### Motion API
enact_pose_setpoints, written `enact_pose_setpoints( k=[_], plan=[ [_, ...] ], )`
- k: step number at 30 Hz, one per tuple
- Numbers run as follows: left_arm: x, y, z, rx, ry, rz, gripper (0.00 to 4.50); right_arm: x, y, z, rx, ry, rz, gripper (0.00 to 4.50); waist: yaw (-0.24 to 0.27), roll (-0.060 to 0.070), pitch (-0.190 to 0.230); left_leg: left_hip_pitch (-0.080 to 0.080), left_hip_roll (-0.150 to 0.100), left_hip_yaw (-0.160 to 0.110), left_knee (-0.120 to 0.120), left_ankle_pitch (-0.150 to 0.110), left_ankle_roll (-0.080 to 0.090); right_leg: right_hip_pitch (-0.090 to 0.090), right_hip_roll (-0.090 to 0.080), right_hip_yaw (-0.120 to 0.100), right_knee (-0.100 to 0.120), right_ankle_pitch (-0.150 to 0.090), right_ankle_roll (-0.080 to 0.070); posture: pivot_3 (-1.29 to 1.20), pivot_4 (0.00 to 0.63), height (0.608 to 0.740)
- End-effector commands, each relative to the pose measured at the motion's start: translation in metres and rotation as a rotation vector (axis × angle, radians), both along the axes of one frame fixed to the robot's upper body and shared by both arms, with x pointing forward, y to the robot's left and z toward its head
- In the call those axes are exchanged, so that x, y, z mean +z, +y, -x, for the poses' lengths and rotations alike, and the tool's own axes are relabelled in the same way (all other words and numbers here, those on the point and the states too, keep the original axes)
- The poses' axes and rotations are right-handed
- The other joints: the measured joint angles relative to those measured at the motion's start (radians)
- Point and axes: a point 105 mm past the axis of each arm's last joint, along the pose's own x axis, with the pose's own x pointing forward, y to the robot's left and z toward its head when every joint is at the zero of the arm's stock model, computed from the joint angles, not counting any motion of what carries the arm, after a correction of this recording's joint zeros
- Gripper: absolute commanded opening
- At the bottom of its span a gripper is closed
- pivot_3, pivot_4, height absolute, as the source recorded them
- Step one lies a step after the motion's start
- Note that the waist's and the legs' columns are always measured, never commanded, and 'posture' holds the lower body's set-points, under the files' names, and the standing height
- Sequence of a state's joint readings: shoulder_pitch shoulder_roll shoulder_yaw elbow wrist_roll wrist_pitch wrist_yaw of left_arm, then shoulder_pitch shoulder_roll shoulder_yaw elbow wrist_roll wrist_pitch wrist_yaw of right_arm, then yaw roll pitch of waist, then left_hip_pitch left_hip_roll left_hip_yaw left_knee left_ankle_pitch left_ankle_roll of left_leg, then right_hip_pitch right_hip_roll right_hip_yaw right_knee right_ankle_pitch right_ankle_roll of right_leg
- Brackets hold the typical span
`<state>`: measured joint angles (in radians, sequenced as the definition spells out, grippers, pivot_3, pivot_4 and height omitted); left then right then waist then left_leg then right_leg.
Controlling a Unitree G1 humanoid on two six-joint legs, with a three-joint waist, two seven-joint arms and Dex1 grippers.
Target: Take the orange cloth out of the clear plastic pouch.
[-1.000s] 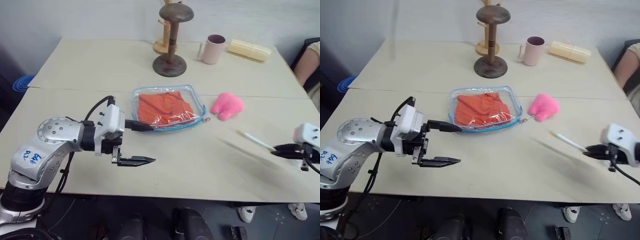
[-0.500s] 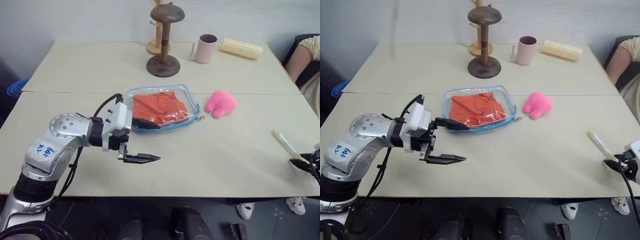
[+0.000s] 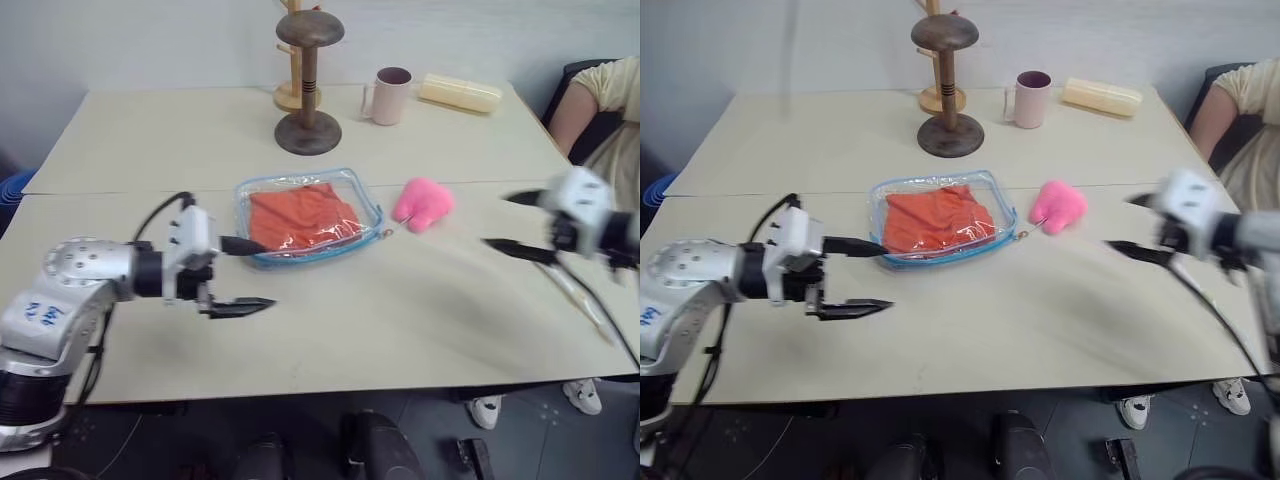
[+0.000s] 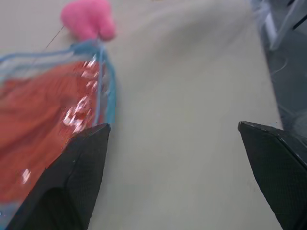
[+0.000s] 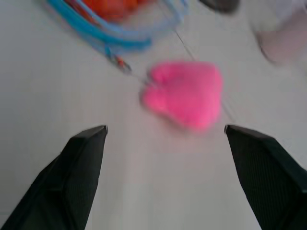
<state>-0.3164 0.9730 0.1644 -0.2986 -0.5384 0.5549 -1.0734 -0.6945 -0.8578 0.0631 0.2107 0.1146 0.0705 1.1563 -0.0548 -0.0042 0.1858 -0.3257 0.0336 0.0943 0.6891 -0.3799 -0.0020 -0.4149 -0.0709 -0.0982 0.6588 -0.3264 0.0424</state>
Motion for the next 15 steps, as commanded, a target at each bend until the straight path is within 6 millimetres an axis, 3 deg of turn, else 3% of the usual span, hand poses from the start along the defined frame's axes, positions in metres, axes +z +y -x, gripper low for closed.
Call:
enact_pose_setpoints(
  k=[1, 5, 11, 15],
  plan=[
    [0.02, 0.027, 0.002, 0.076, -0.078, -0.034, 4.5, -0.008, 0.039, -0.017, 0.132, -0.055, 0.111, 4.1, 0.016, 0.001, 0.0, -0.003, 0.0, -0.001, 0.0, 0.0, 0.0, -0.003, -0.001, -0.001, 0.0, 0.0, 0.0, 0.0, 0.15, 0.74],
    [0.033, 0.038, 0.006, 0.133, -0.118, -0.044, 4.5, -0.031, 0.074, -0.036, 0.256, -0.115, 0.262, 4.1, 0.033, 0.001, 0.0, -0.028, -0.003, -0.005, 0.009, -0.001, 0.005, -0.022, -0.006, -0.006, 0.006, 0.0, 0.0, 0.0, 0.15, 0.74],
    [0.034, 0.026, 0.016, 0.124, -0.124, -0.04, 4.5, -0.043, 0.088, -0.047, 0.329, -0.141, 0.357, 4.1, 0.023, 0.0, 0.0, -0.037, -0.007, -0.005, 0.012, -0.004, 0.013, -0.026, -0.01, -0.007, 0.004, 0.003, 0.005, 0.0, 0.15, 0.74],
    [0.03, 0.019, 0.019, 0.121, -0.119, -0.03, 4.5, -0.04, 0.093, -0.046, 0.359, -0.121, 0.323, 3.15, 0.02, 0.0, 0.0, -0.037, -0.006, -0.005, 0.014, -0.004, 0.013, -0.025, -0.009, -0.007, 0.004, 0.004, 0.006, 0.0, 0.15, 0.74]
  ],
)
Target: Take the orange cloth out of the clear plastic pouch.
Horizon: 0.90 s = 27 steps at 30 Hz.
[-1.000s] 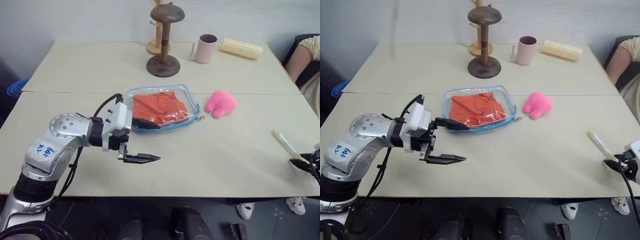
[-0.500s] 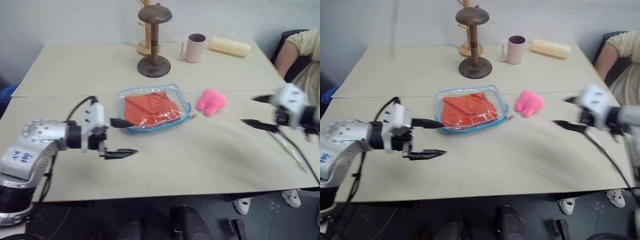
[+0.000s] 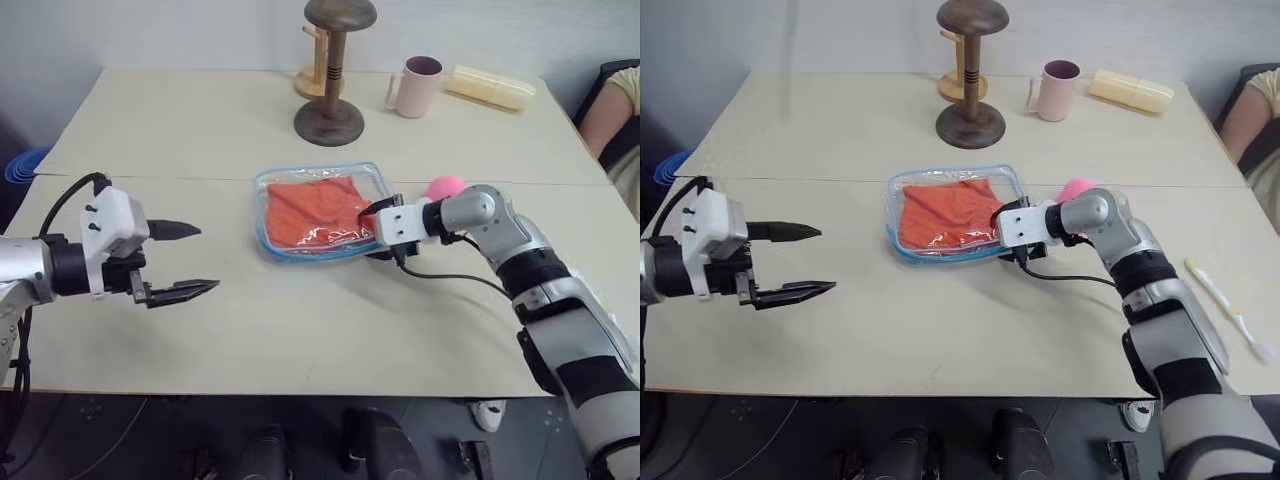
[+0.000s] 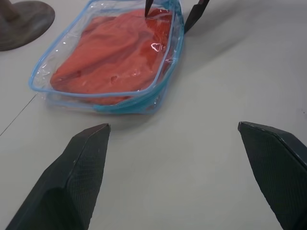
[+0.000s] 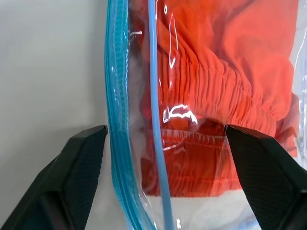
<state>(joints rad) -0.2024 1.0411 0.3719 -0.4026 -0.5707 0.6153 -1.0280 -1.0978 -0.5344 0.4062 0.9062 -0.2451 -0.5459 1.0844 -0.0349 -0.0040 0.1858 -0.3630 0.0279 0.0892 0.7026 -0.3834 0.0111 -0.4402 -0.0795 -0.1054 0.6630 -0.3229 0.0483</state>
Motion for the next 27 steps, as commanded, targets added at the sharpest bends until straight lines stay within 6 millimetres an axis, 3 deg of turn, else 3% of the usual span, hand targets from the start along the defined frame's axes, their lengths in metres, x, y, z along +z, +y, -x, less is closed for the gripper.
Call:
enact_pose_setpoints(
  k=[1, 9, 12, 17, 24, 27],
  plan=[
    [0.005, -0.006, 0.005, -0.006, -0.033, 0.003, 4.5, 0.005, 0.001, 0.002, 0.033, 0.007, -0.013, 2.81, 0.0, 0.0, 0.0, 0.0, 0.001, 0.0, 0.0, 0.0, 0.0, 0.0, 0.001, 0.0, 0.0, 0.0, 0.0, 0.0, 0.15, 0.74],
    [0.006, -0.013, 0.004, -0.04, -0.028, 0.012, 4.5, -0.006, -0.002, 0.014, 0.074, 0.056, -0.006, 0.13, -0.003, 0.0, 0.0, 0.001, 0.001, 0.0, 0.0, 0.001, -0.001, 0.0, 0.001, 0.0, 0.001, 0.0, 0.0, 0.0, 0.15, 0.74],
    [0.008, -0.019, 0.003, -0.071, -0.026, 0.015, 4.5, -0.009, -0.003, 0.022, 0.066, 0.115, -0.02, 0.05, -0.002, 0.0, 0.0, 0.001, 0.001, 0.0, 0.0, 0.001, -0.001, 0.0, 0.001, 0.0, 0.001, 0.0, 0.0, 0.0, 0.15, 0.74],
    [0.008, -0.035, 0.006, -0.156, -0.008, 0.022, 4.5, -0.017, -0.006, 0.053, -0.049, 0.276, -0.053, 0.05, 0.008, 0.0, 0.0, 0.001, 0.001, -0.001, 0.0, 0.001, -0.001, 0.0, 0.001, 0.0, 0.002, 0.0, 0.0, 0.0, 0.15, 0.74],
    [0.001, -0.055, 0.011, -0.256, 0.017, 0.028, 4.5, -0.008, 0.002, 0.075, -0.328, 0.322, -0.219, 0.05, 0.006, 0.0, 0.0, 0.001, 0.001, 0.0, 0.0, 0.001, -0.002, 0.0, 0.001, 0.001, 0.002, 0.0, 0.0, 0.0, 0.15, 0.74],
    [0.0, -0.059, 0.011, -0.283, 0.023, 0.03, 4.5, 0.007, 0.008, 0.085, -0.381, 0.331, -0.276, 0.05, 0.007, 0.0, 0.0, 0.001, 0.001, 0.0, 0.0, 0.001, -0.002, 0.0, 0.002, 0.001, 0.002, 0.0, 0.0, 0.0, 0.15, 0.74]
  ],
)
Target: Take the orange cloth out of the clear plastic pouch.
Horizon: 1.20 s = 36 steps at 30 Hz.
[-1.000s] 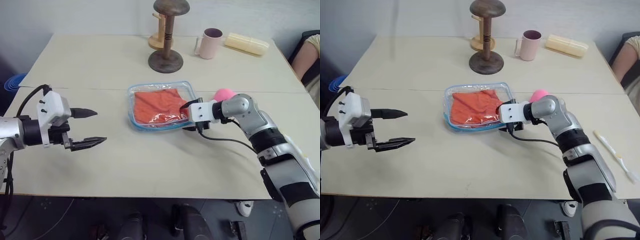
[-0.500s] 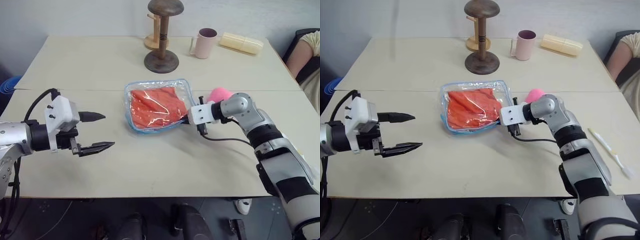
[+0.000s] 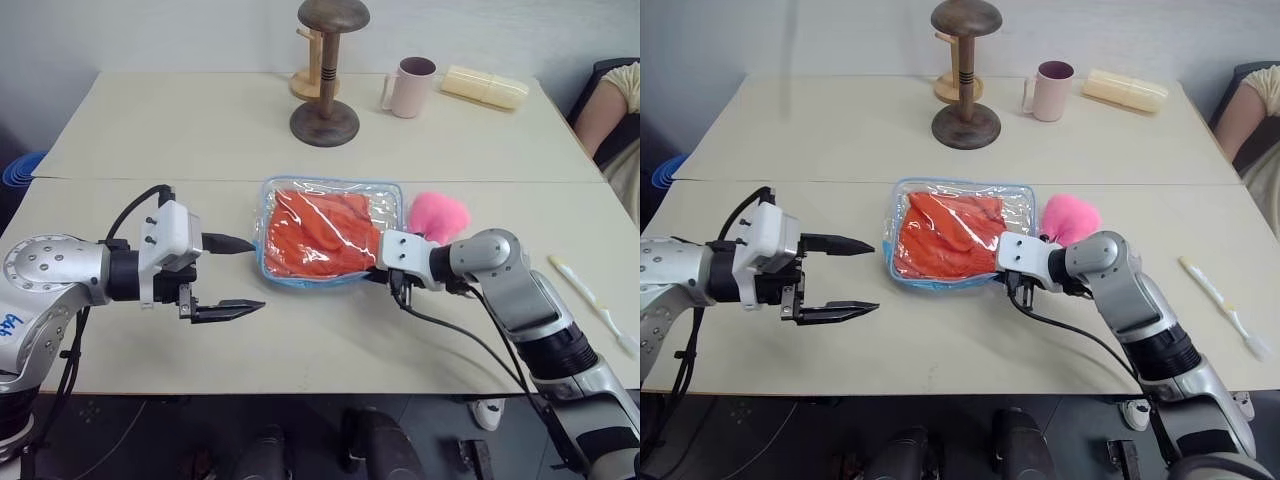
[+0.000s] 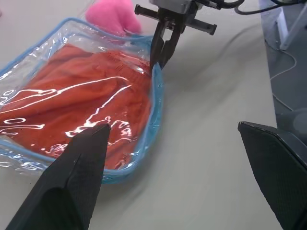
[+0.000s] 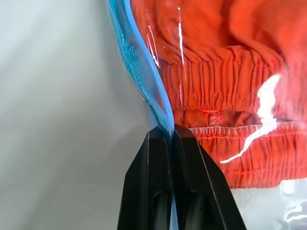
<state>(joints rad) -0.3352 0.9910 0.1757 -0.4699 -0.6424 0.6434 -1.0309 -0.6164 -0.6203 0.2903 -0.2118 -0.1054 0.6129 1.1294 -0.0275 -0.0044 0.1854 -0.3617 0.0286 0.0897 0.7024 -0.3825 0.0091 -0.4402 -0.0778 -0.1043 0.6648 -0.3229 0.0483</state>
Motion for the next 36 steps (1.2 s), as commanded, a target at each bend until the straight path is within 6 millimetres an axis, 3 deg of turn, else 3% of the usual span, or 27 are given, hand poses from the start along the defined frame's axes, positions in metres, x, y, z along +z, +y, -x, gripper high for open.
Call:
enact_pose_setpoints(
  k=[1, 6, 10, 14, 18, 21, 23, 25, 28, 30, 33, 36],
  plan=[
    [0.006, -0.008, 0.004, -0.06, -0.029, 0.002, 4.5, 0.027, 0.003, 0.007, -0.082, -0.038, -0.063, 0.05, 0.0, 0.0, 0.0, 0.0, 0.0, 0.0, 0.0, 0.0, 0.0, 0.0, 0.0, 0.0, 0.0, 0.0, 0.0, 0.0, 0.15, 0.74],
    [0.005, -0.01, 0.003, -0.081, -0.026, 0.007, 4.5, 0.02, 0.002, 0.014, -0.116, 0.002, -0.047, 0.05, 0.001, 0.0, 0.0, 0.0, -0.001, 0.0, 0.0, 0.0, 0.0, 0.0, 0.0, 0.0, 0.0, 0.0, 0.0, 0.0, 0.15, 0.74],
    [0.005, -0.01, 0.002, -0.083, -0.029, 0.008, 4.5, -0.002, -0.003, 0.017, -0.078, -0.029, 0.024, 0.05, 0.001, 0.0, 0.0, 0.0, -0.001, 0.0, 0.0, 0.0, 0.0, 0.0, 0.0, 0.0, 0.0, 0.0, 0.0, 0.0, 0.15, 0.74],
    [0.006, -0.008, 0.002, -0.083, -0.028, 0.009, 4.5, -0.016, -0.013, 0.021, -0.031, -0.041, 0.07, 1.07, 0.001, 0.0, 0.0, 0.0, -0.001, 0.001, 0.0, 0.0, 0.0, 0.0, 0.0, 0.0, 0.0, 0.0, 0.0, 0.0, 0.15, 0.74],
    [0.005, -0.007, 0.002, -0.078, -0.027, 0.01, 4.5, -0.014, -0.024, 0.023, -0.006, -0.056, 0.075, 2.49, 0.001, -0.001, 0.0, 0.001, -0.001, 0.001, 0.0, 0.0, 0.0, 0.001, 0.0, 0.0, 0.0, 0.0, 0.0, 0.0, 0.15, 0.74],
    [0.004, -0.008, 0.003, -0.078, -0.024, 0.013, 4.5, 0.003, -0.024, 0.022, 0.011, -0.106, 0.025, 3.44, 0.001, -0.001, 0.0, 0.003, -0.001, 0.001, 0.0, 0.0, 0.0, 0.003, 0.0, 0.0, -0.001, 0.0, 0.0, 0.0, 0.15, 0.74],
    [0.003, -0.009, 0.004, -0.081, -0.019, 0.022, 4.5, 0.027, -0.023, 0.025, 0.023, -0.155, -0.056, 4.05, 0.0, -0.001, 0.0, 0.003, -0.001, 0.001, 0.0, 0.0, 0.0, 0.003, 0.0, 0.0, -0.001, 0.0, 0.0, 0.0, 0.15, 0.74],
    [0.002, -0.01, 0.005, -0.085, -0.015, 0.028, 4.5, 0.045, -0.029, 0.032, 0.009, -0.146, -0.122, 4.05, 0.001, -0.001, 0.0, 0.003, -0.001, 0.001, 0.0, 0.0, 0.0, 0.003, 0.0, 0.0, 0.0, 0.0, 0.0, 0.0, 0.15, 0.74],
    [0.001, -0.012, 0.007, -0.092, -0.01, 0.034, 4.5, 0.077, -0.051, 0.033, -0.114, -0.13, -0.25, 4.05, 0.002, -0.001, 0.0, 0.003, -0.001, 0.001, 0.0, 0.0, 0.0, 0.003, 0.0, 0.0, -0.001, 0.0, 0.0, 0.0, 0.15, 0.74],
    [0.0, -0.013, 0.008, -0.095, -0.007, 0.038, 4.5, 0.094, -0.081, 0.027, -0.276, -0.116, -0.342, 4.05, 0.003, -0.001, 0.0, 0.004, -0.001, 0.001, 0.0, 0.0, 0.0, 0.004, 0.0, 0.0, -0.001, 0.0, 0.0, 0.0, 0.15, 0.74],
    [-0.001, -0.014, 0.008, -0.097, -0.005, 0.043, 4.5, 0.096, -0.123, 0.015, -0.525, -0.102, -0.433, 4.05, 0.005, -0.001, 0.0, 0.005, 0.0, 0.0, -0.001, 0.0, 0.0, 0.007, 0.0, 0.0, -0.002, 0.0, 0.0, 0.0, 0.15, 0.74],
    [0.0, -0.016, 0.008, -0.108, -0.003, 0.049, 4.5, 0.082, -0.157, -0.004, -0.787, -0.071, -0.557, 4.05, 0.0, -0.002, -0.001, 0.009, -0.001, 0.0, -0.003, 0.0, 0.0, 0.011, 0.0, 0.0, -0.003, 0.0, 0.0, 0.0, 0.15, 0.74]
  ],
)
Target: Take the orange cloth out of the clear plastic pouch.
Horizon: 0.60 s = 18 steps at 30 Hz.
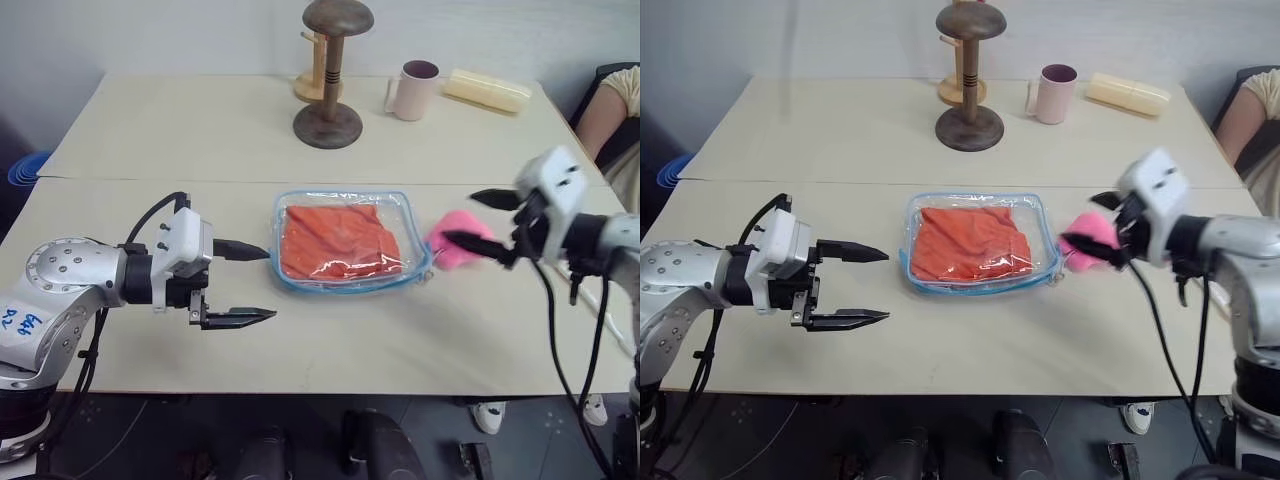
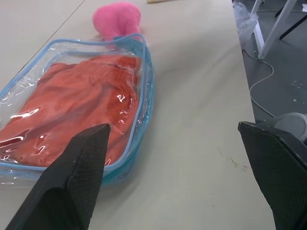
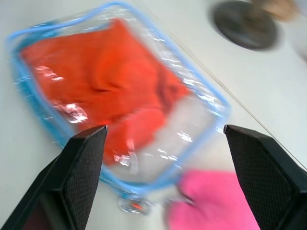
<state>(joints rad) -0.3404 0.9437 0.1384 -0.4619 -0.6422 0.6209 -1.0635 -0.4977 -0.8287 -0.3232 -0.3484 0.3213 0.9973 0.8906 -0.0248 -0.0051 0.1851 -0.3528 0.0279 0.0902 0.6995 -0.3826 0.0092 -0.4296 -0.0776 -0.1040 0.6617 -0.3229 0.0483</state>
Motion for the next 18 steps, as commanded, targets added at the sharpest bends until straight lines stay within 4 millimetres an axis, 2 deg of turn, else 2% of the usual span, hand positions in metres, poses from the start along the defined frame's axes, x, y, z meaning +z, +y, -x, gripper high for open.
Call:
enact_pose_setpoints(
  k=[1, 2, 7, 10, 13, 18],
  plan=[
    [0.007, -0.007, 0.005, -0.042, -0.031, 0.017, 4.5, -0.017, -0.038, -0.018, -0.274, 0.055, -0.17, 4.05, -0.004, -0.001, -0.001, 0.001, 0.0, 0.0, 0.0, 0.0, 0.0, 0.0, 0.0, 0.0, 0.0, 0.0, 0.0, 0.0, 0.15, 0.74],
    [0.008, -0.008, 0.004, -0.047, -0.033, 0.018, 4.5, -0.025, -0.038, -0.021, -0.295, 0.074, -0.197, 4.05, -0.005, -0.001, -0.001, 0.001, 0.0, 0.001, 0.0, 0.0, 0.0, 0.0, 0.0, 0.001, 0.001, 0.0, 0.0, 0.0, 0.15, 0.74],
    [0.015, -0.01, 0.0, -0.061, -0.045, 0.027, 4.5, -0.059, -0.017, -0.03, -0.283, 0.202, -0.385, 4.05, -0.005, -0.001, -0.001, 0.001, 0.001, 0.002, 0.0, 0.001, -0.001, -0.001, 0.002, 0.002, 0.001, 0.0, 0.0, 0.0, 0.15, 0.74],
    [0.017, -0.012, -0.002, -0.066, -0.055, 0.027, 4.5, -0.08, -0.014, -0.042, -0.331, 0.248, -0.469, 4.05, -0.003, -0.001, -0.001, 0.001, 0.001, 0.002, 0.0, 0.001, -0.001, -0.001, 0.001, 0.002, 0.001, 0.0, 0.0, 0.0, 0.15, 0.74],
    [0.018, -0.013, -0.002, -0.069, -0.06, 0.026, 4.5, -0.089, -0.018, -0.048, -0.374, 0.253, -0.495, 3.42, -0.004, -0.001, -0.001, 0.001, 0.001, 0.002, 0.0, 0.001, -0.001, -0.001, 0.002, 0.002, 0.001, 0.0, 0.0, 0.0, 0.15, 0.74],
    [0.019, -0.011, -0.002, -0.064, -0.062, 0.022, 4.5, -0.088, -0.022, -0.042, -0.359, 0.246, -0.497, 1.68, -0.004, 0.0, -0.001, 0.001, 0.001, 0.002, 0.0, 0.001, -0.001, -0.001, 0.002, 0.002, 0.001, 0.0, 0.0, 0.0, 0.15, 0.74]
  ],
)
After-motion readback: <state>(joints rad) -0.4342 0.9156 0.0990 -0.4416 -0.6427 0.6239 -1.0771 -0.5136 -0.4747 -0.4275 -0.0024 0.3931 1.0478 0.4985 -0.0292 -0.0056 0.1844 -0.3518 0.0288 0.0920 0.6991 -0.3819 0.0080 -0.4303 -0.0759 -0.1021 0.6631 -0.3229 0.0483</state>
